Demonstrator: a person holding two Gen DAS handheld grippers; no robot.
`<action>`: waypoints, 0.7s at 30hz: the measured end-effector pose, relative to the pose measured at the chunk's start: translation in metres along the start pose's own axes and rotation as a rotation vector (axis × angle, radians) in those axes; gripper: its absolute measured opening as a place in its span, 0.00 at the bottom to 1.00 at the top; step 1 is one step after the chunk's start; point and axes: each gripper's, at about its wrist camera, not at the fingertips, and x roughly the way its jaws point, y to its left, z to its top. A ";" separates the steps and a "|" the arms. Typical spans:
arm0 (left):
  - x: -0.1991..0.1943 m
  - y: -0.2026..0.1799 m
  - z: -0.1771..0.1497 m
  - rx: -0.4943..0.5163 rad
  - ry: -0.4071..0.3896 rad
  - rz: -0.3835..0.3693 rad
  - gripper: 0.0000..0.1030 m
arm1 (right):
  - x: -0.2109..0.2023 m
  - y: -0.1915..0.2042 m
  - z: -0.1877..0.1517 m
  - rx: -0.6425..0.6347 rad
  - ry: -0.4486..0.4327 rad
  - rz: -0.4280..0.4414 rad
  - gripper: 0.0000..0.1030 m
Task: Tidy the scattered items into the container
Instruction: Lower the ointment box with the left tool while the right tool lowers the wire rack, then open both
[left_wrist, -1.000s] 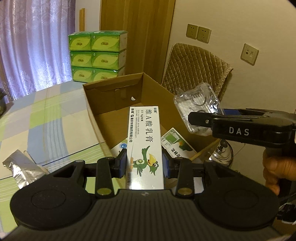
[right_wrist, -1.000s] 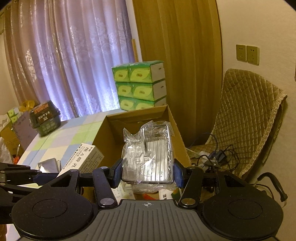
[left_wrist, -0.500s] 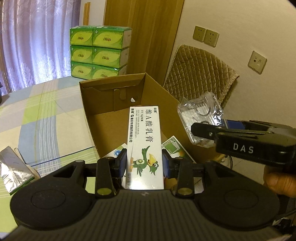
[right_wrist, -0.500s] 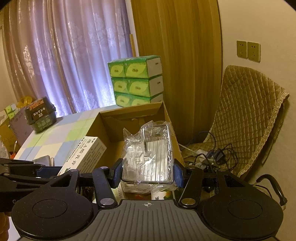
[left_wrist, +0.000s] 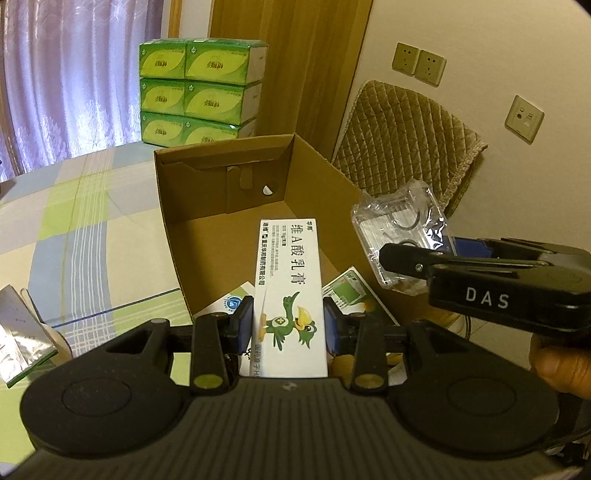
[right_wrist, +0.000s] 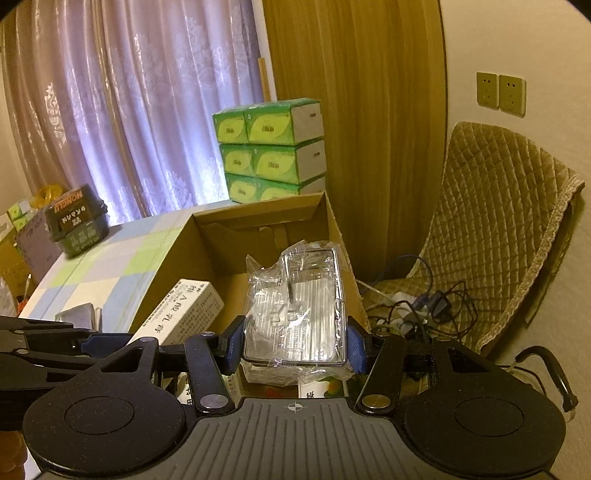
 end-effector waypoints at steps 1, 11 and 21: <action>0.001 0.001 0.000 -0.002 0.001 0.000 0.32 | 0.001 0.000 0.000 -0.001 0.001 0.001 0.55; 0.005 0.006 0.003 -0.014 -0.007 0.009 0.32 | 0.007 0.002 0.004 -0.009 -0.001 0.005 0.55; 0.010 0.010 0.005 -0.044 -0.009 0.029 0.33 | 0.010 0.003 0.005 -0.012 0.001 0.006 0.55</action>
